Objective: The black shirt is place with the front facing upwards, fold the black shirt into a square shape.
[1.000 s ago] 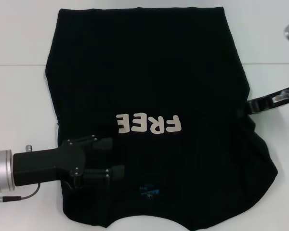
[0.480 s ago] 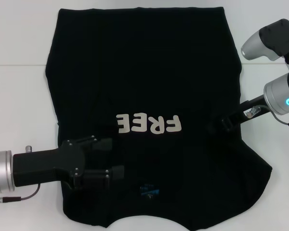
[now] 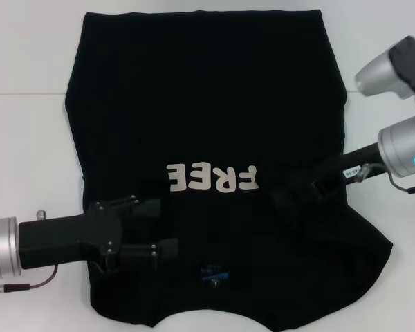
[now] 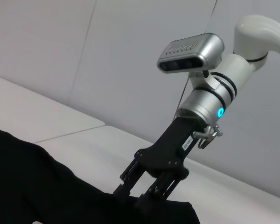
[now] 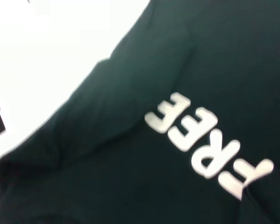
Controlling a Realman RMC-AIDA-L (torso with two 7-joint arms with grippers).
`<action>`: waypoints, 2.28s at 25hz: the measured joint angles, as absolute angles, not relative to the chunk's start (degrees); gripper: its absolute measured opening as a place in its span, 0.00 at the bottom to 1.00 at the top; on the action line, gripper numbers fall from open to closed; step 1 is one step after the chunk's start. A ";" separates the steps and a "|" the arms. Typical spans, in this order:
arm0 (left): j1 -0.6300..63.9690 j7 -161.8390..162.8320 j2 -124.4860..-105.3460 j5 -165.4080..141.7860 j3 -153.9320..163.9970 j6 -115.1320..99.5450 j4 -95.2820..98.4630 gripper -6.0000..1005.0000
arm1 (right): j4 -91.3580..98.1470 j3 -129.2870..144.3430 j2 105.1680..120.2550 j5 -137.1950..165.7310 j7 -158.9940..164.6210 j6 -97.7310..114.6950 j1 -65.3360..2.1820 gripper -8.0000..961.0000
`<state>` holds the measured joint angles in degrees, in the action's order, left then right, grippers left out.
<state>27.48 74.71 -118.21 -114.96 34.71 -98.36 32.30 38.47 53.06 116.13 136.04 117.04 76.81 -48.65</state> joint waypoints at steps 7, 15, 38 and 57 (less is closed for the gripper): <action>27.61 78.61 -117.93 -114.95 30.76 -98.00 31.47 0.91 | 38.55 43.42 113.86 124.97 108.13 82.21 -41.63 0.59; 27.96 97.86 -114.71 -116.58 28.81 -98.60 31.66 0.91 | 37.23 31.77 114.11 113.86 84.08 91.84 -28.77 0.70; 33.25 143.71 -115.00 -146.50 39.54 -100.25 53.26 0.91 | 35.63 27.38 118.67 115.75 57.02 98.66 -18.33 0.98; 31.89 148.18 -124.17 -156.72 67.63 -98.73 81.69 0.90 | 34.80 22.17 118.39 115.77 57.15 97.56 -18.71 0.98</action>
<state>31.89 148.18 -124.17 -156.72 67.63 -98.73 81.69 34.80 22.17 118.39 115.77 57.15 97.56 -18.71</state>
